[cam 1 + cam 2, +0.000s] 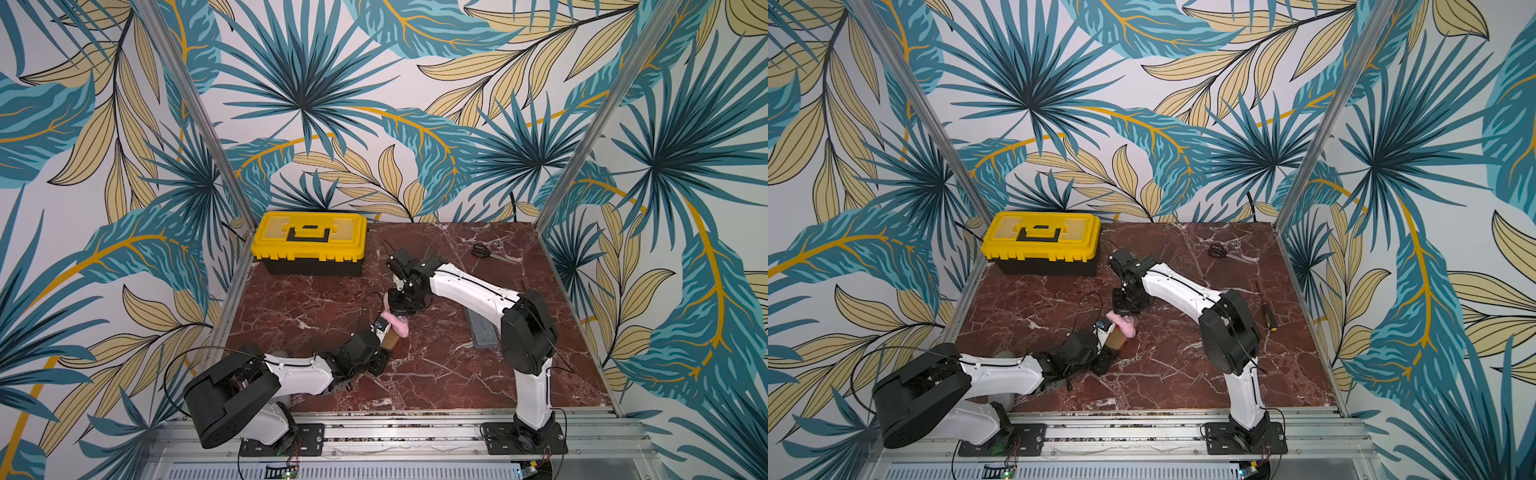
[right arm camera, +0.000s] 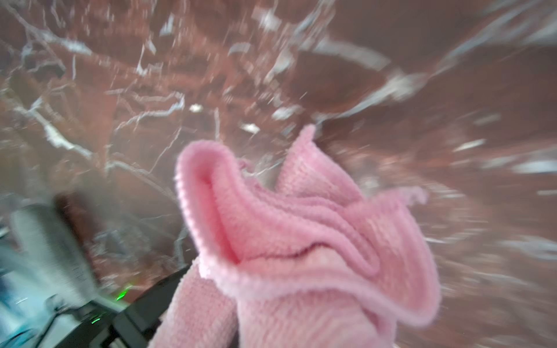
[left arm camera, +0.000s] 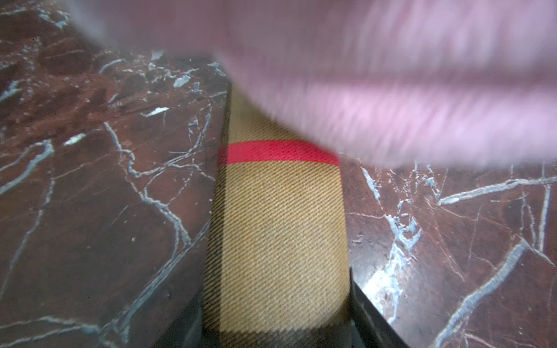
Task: Wipe the eyeglass case
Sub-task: Wipe the dirt from the eyeglass case.
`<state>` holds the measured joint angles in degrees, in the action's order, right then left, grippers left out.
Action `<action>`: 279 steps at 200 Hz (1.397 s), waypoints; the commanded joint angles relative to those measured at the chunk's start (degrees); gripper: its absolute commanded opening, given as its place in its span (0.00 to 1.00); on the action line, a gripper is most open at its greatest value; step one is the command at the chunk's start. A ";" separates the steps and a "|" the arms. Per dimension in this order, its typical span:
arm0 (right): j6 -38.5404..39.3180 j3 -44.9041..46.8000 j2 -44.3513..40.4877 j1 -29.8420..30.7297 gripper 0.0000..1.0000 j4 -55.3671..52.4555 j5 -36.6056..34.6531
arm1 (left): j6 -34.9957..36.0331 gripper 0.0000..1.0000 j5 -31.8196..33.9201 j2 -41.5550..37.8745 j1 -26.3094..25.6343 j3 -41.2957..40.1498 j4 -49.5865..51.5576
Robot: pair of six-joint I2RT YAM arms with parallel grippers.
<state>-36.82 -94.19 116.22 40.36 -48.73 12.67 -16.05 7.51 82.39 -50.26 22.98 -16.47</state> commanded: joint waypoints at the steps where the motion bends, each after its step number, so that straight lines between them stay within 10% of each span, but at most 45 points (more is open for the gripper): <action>1: -4.51 3.29 4.25 -0.94 0.00 5.07 7.76 | 0.66 0.49 0.23 -0.61 -0.36 -1.26 -1.46; 42: 10.18 -11.74 10.33 -3.46 0.00 -11.18 -25.30 | 1.14 0.48 0.39 -1.36 -0.69 -1.61 -1.32; 107: 4.08 -18.79 18.82 0.40 0.00 -2.70 -12.12 | 1.02 0.43 6.66 2.59 -4.31 3.12 4.49; 186: -9.74 5.50 9.37 7.40 0.00 15.13 13.50 | -0.54 0.39 9.66 1.44 -4.67 2.59 4.81; 279: 20.60 -6.02 12.20 -2.58 0.00 -8.83 -35.17 | -4.23 0.35 11.21 -0.34 -4.65 0.48 7.86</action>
<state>-25.43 -100.57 126.10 37.93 -47.35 -7.64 -18.06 15.20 82.59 -55.66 24.69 -12.08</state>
